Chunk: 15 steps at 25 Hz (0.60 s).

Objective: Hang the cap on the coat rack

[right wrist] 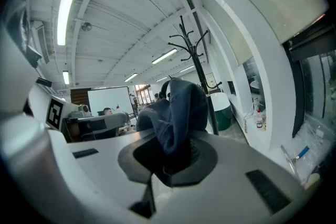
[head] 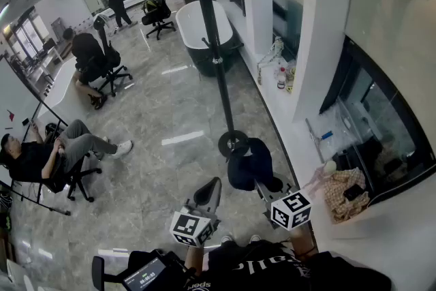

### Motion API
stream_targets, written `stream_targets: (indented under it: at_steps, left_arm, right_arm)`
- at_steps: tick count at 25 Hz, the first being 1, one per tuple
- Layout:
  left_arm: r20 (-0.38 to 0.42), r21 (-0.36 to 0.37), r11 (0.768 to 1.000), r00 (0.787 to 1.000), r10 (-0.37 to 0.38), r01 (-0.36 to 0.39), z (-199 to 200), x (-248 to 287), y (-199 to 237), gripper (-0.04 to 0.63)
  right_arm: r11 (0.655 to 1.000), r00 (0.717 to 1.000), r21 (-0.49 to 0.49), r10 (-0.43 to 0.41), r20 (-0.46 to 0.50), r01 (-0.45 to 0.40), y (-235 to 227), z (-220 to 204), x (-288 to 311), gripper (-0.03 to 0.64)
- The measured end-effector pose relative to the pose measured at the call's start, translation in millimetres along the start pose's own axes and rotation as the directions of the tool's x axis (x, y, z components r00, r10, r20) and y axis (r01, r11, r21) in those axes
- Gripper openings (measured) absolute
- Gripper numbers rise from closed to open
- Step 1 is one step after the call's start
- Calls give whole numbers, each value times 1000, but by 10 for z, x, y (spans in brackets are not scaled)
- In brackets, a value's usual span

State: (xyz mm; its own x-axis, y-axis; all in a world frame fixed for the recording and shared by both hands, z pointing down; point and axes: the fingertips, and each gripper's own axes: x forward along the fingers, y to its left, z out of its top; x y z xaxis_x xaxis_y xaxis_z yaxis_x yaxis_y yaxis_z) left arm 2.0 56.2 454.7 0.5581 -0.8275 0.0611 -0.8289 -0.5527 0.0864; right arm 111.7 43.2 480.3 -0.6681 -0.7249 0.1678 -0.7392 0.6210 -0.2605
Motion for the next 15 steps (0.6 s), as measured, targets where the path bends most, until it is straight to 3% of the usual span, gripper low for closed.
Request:
stream_targets:
  at_steps: [7,15]
  left_arm:
    - [-36,-3,1000,999,-5,4,-89,66,-137,-3]
    - [-50,-5,1000,999,20,-21,-156,203,240,-3]
  right_arm:
    - [1000,1000,18,17,-10,-17,-93,-59,19,31]
    - [999,999,31,18,-29,-17,-196,-93,339,31]
